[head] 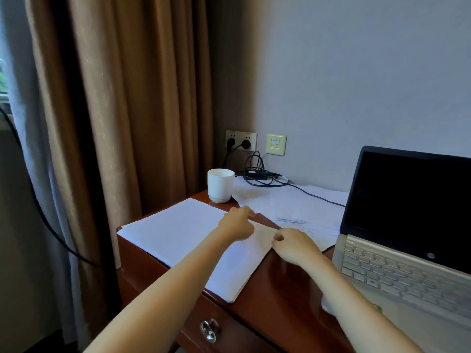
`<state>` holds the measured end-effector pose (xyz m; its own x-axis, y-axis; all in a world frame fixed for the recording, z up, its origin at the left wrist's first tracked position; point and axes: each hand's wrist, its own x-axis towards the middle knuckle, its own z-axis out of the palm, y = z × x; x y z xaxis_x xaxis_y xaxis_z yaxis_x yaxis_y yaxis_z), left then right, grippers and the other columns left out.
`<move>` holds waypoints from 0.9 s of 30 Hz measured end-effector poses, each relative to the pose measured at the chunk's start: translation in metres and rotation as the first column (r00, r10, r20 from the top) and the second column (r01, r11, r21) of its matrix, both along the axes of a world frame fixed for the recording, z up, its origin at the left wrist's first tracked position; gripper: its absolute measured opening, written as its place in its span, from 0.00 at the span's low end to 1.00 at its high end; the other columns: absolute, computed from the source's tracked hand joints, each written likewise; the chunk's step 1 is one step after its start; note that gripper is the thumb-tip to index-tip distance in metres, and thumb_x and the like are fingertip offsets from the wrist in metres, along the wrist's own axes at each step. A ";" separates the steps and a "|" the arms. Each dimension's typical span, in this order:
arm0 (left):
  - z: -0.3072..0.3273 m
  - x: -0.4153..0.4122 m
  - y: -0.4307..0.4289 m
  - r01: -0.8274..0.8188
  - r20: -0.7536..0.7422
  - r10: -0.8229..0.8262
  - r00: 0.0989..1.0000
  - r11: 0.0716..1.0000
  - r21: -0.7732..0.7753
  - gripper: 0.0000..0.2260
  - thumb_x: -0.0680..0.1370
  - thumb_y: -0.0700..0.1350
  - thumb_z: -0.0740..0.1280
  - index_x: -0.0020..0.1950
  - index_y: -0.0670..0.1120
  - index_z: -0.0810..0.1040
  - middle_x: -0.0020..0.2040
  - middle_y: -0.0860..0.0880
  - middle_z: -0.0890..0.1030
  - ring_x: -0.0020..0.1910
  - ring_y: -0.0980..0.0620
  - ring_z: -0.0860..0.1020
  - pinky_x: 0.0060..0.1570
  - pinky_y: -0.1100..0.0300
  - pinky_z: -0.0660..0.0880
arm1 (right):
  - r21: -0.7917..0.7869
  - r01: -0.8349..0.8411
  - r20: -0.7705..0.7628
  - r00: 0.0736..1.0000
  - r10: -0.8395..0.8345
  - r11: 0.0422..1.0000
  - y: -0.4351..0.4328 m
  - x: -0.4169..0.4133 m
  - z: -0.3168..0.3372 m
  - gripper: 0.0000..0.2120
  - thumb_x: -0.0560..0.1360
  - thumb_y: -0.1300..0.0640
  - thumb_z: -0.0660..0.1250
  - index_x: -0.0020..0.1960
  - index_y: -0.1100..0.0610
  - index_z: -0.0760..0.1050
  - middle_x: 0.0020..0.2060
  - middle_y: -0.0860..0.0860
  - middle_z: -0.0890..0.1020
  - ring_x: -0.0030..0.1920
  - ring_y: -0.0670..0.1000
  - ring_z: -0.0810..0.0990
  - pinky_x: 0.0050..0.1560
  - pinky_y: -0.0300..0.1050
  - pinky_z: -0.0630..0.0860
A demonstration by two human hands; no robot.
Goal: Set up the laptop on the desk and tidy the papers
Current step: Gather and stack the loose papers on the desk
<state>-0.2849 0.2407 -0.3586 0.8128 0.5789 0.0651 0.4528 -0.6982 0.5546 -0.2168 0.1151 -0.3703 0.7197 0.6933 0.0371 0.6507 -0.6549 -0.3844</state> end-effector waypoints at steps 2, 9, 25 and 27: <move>0.004 0.017 -0.008 0.034 0.108 -0.016 0.994 0.985 -0.170 0.19 0.78 0.36 0.58 0.68 0.46 0.70 0.67 0.44 0.71 0.62 0.48 0.72 0.57 0.60 0.70 | 0.095 -0.009 0.029 1.000 0.007 0.995 -0.006 0.015 0.006 0.13 0.76 0.59 0.56 0.53 0.54 0.78 0.57 0.53 0.76 0.59 0.55 0.75 0.53 0.45 0.72; -0.005 0.062 -0.020 0.094 0.256 0.038 0.966 0.871 -0.482 0.19 0.77 0.34 0.55 0.66 0.43 0.69 0.53 0.44 0.73 0.43 0.52 0.73 0.36 0.67 0.69 | -0.193 -0.016 0.191 0.980 0.054 0.981 -0.013 0.060 0.011 0.16 0.79 0.56 0.54 0.66 0.50 0.70 0.63 0.54 0.68 0.65 0.56 0.67 0.60 0.48 0.66; -0.041 0.071 0.007 0.163 0.487 0.289 0.824 0.703 -0.693 0.15 0.75 0.30 0.58 0.56 0.45 0.73 0.57 0.42 0.76 0.47 0.49 0.77 0.43 0.61 0.74 | -0.407 -0.036 0.252 0.956 0.150 0.913 0.037 0.084 -0.005 0.23 0.82 0.45 0.45 0.75 0.47 0.57 0.75 0.56 0.53 0.75 0.57 0.49 0.71 0.56 0.53; -0.039 0.070 0.009 0.168 0.473 0.316 0.823 0.659 -0.733 0.16 0.75 0.30 0.58 0.58 0.43 0.73 0.53 0.43 0.77 0.40 0.53 0.76 0.38 0.64 0.72 | -0.420 -0.035 0.248 0.957 0.152 0.907 0.041 0.086 -0.007 0.23 0.82 0.45 0.44 0.75 0.48 0.56 0.76 0.54 0.53 0.76 0.56 0.49 0.71 0.57 0.53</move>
